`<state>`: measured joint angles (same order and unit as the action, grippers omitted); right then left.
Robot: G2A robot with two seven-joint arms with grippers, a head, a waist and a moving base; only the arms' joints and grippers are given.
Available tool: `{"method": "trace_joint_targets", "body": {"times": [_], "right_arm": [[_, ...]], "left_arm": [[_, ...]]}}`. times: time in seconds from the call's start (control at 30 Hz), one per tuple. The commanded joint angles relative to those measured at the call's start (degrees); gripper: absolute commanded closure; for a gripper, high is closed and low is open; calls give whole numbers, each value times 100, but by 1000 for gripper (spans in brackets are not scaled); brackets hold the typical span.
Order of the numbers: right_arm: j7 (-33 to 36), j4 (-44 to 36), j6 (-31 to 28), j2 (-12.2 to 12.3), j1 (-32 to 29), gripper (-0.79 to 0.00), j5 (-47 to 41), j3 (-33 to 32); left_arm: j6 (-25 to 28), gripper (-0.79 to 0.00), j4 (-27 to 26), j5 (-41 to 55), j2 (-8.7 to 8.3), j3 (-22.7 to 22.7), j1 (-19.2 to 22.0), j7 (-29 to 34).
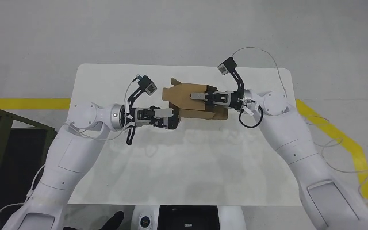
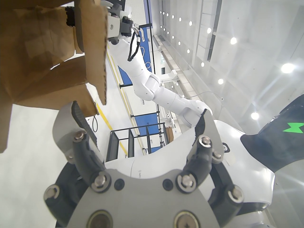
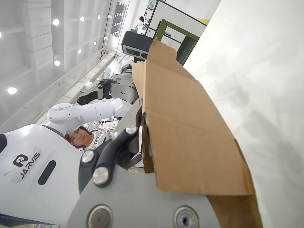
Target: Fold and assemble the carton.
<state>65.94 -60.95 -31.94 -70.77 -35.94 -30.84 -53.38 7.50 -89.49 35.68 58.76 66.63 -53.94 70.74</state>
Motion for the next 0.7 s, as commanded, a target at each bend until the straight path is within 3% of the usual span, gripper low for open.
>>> {"method": "trace_joint_targets", "body": {"times": [0.0, 0.33, 0.67], "right_arm": [[-22, -16, -6, -7, -7, 0, 6, -2], [-22, -54, -17, -12, -69, 0, 58, -77], [244, -132, 99, 106, -240, 0, 113, -404]], "left_arm": [[15, -785, 20, 17, 16, -58, 27, -20], [41, -785, 247, 156, 48, -65, 170, 31], [85, -785, 545, 67, -119, 843, 55, -10]]}}
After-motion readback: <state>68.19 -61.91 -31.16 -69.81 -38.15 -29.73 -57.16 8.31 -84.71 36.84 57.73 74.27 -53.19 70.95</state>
